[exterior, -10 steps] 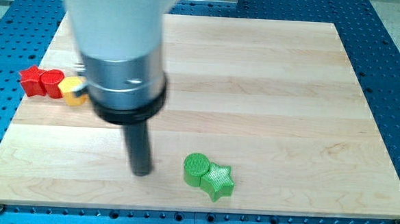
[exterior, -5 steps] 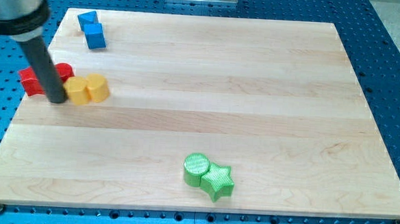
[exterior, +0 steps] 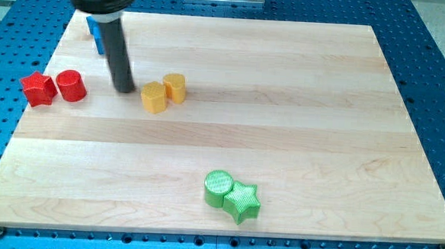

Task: Push the yellow blocks at the bottom right corner of the board

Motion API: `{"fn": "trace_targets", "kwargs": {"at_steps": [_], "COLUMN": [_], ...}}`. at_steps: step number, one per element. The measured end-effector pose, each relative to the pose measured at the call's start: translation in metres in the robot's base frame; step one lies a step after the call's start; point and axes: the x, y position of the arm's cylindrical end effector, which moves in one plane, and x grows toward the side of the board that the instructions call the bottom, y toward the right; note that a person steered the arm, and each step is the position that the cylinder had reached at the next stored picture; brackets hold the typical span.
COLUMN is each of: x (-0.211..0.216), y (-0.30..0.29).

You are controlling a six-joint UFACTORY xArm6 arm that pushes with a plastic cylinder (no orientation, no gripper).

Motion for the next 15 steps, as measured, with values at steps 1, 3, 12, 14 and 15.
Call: {"fn": "trace_targets", "kwargs": {"at_steps": [1, 3, 12, 14, 15], "x": [0.03, 0.008, -0.026, 0.063, 0.084], "y": [0.061, 0.121, 0.088, 0.252, 0.28]}}
